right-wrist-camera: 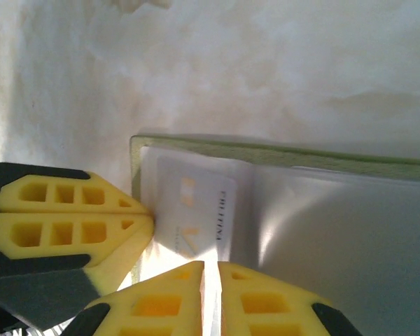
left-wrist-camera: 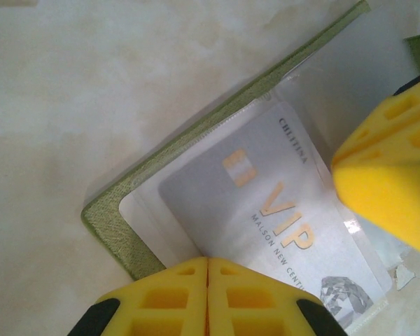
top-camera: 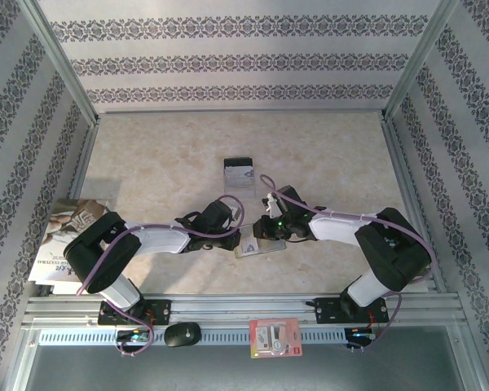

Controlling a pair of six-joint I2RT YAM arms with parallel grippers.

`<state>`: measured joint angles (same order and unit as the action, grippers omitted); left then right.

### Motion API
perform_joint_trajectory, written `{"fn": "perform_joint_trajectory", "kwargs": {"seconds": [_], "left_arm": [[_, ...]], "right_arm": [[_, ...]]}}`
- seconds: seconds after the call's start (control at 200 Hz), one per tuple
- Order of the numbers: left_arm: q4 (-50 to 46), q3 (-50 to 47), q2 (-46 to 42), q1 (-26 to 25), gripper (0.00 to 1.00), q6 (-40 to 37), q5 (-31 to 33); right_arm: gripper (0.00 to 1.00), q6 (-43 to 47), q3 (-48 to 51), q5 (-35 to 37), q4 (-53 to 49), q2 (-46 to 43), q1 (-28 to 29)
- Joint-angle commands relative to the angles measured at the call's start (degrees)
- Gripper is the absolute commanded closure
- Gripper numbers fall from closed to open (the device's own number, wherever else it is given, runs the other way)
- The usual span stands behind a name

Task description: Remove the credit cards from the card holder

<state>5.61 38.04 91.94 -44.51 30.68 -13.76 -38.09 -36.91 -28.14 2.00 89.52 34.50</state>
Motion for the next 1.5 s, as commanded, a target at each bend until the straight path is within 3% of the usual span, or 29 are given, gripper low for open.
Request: {"fn": "perform_joint_trajectory", "kwargs": {"seconds": [0.0, 0.18, 0.465, 0.63, 0.779, 1.274, 1.494], "left_arm": [[-0.5, -1.8, 1.3, 0.1, 0.93, -0.1, 0.1], [-0.3, -1.8, 1.5, 0.2, 0.94, -0.2, -0.1], [-0.3, -1.5, 1.8, 0.2, 0.95, -0.3, -0.4], [-0.5, -1.4, 1.8, 0.2, 0.95, -0.4, -0.5], [-0.6, -1.5, 1.8, 0.3, 0.96, -0.4, -0.5], [-1.7, -0.5, 1.9, 0.9, 0.97, -1.8, -0.6], [-2.0, -0.3, 1.9, 1.1, 0.97, -2.0, -0.8]], "right_arm": [[0.86, -1.8, 1.5, 0.2, 0.5, -1.0, -0.9], [0.86, -1.6, 1.0, -1.0, -0.1, -0.1, -1.0], [0.85, -5.8, 2.4, -7.1, 8.0, 3.3, -1.1], [0.83, -7.4, 3.9, -6.9, 10.4, 2.5, -1.6], [0.81, -5.8, 3.9, -5.1, 7.5, -1.4, -1.9], [0.80, -2.9, 3.8, -3.7, 3.5, -0.9, -1.5], [0.78, -3.0, 3.3, -8.3, 5.2, -0.1, -1.1]]}}
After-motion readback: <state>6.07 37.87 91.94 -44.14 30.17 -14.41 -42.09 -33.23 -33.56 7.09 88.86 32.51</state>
